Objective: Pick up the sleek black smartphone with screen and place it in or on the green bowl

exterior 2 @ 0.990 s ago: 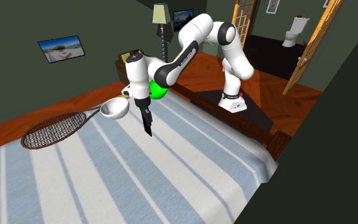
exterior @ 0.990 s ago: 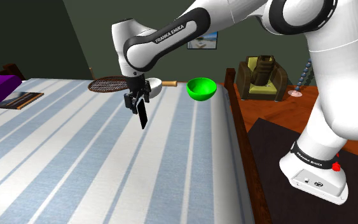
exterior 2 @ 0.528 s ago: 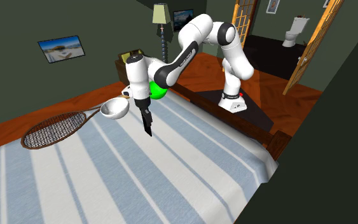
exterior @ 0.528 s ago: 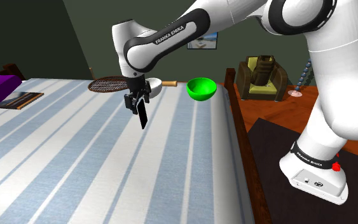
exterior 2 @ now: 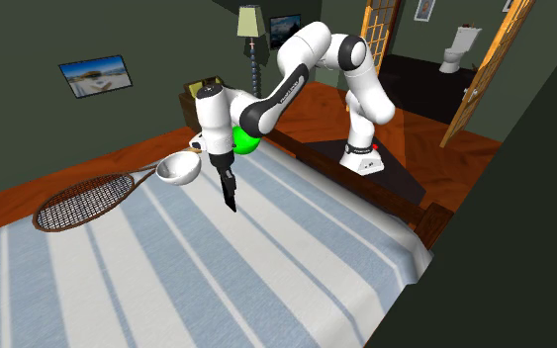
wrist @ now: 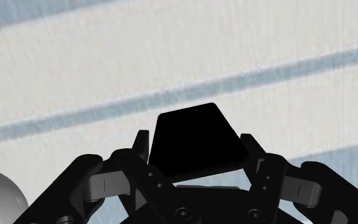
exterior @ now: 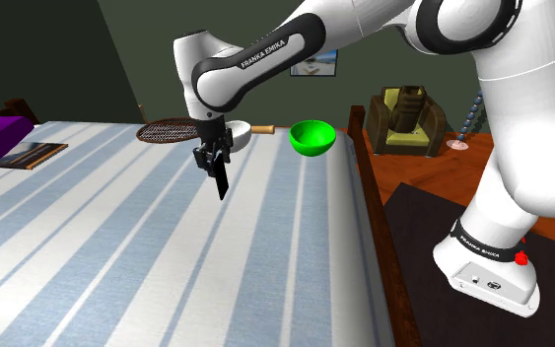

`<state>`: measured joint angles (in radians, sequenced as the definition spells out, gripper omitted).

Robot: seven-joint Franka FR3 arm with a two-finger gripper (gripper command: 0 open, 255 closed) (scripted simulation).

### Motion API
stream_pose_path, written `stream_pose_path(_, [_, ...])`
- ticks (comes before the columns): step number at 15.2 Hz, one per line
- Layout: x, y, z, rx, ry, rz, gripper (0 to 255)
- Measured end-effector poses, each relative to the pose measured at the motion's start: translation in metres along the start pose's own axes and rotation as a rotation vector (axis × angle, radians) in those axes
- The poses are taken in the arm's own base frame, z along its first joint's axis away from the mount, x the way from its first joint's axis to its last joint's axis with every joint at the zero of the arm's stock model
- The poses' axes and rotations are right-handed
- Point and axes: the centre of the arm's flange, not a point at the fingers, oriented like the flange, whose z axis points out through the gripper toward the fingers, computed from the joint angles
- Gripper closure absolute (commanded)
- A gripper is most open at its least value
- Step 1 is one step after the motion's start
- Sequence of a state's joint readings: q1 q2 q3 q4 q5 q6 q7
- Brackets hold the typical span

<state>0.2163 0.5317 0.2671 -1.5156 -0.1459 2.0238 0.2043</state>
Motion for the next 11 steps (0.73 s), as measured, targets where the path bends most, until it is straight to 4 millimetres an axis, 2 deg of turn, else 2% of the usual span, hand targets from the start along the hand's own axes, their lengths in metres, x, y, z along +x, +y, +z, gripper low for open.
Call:
stream_pose_path(3, [0.000,0.000,-0.003,0.000,0.000,0.000,255])
stream_pose_path(11, [0.000,0.000,-0.041,0.000,0.000,0.000,255])
